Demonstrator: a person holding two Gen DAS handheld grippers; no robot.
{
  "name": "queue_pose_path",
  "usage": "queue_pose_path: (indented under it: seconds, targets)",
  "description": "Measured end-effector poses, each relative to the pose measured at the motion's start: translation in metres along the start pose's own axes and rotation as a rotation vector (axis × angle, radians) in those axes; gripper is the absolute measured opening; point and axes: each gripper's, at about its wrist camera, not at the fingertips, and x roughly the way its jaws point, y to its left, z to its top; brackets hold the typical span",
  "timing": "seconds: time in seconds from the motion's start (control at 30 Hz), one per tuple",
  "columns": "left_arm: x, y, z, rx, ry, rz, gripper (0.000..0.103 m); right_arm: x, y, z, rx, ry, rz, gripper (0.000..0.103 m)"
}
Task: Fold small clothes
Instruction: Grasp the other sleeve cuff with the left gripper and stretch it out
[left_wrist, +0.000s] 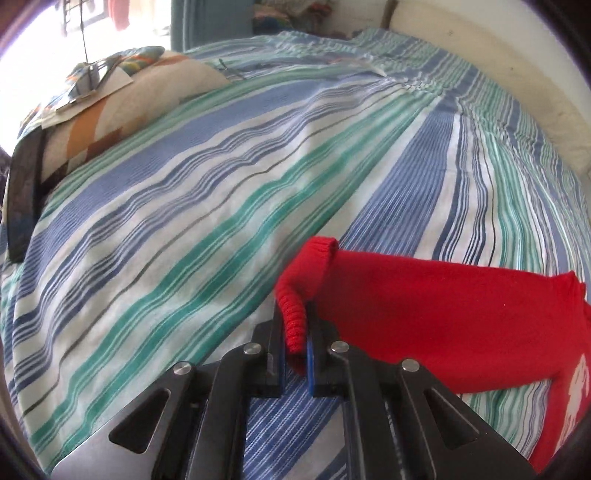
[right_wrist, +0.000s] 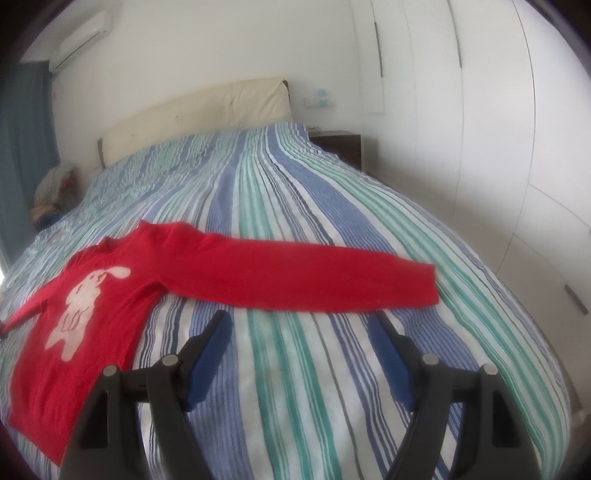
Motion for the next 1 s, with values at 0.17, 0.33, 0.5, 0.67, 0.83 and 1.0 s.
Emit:
queue_pose_path:
  seconds: [0.17,0.33,0.5,0.67,0.83,1.0]
  targets:
    - [0.006,0.002,0.000,-0.010,0.002,0.001,0.006,0.003,-0.002,0.001,0.010,0.010,-0.011,0.075]
    - [0.012,0.005,-0.005,0.002,-0.006,0.000,0.006,0.002,0.001,0.001,-0.005,0.011,-0.017,0.075]
    - [0.013,0.007,-0.006,0.000,-0.009,-0.009,0.006,0.001,0.001,0.001,-0.008,0.014,-0.023,0.075]
    - [0.016,0.002,-0.010,0.028,-0.024,0.008,0.006,-0.001,-0.001,0.002,-0.006,0.015,-0.022,0.075]
    - [0.018,0.007,-0.010,0.011,-0.025,-0.025,0.007,-0.001,-0.003,0.001,-0.009,0.027,-0.024,0.075]
    - [0.018,0.009,-0.012,0.008,-0.038,-0.038,0.007,-0.003,-0.005,0.001,-0.008,0.031,-0.023,0.075]
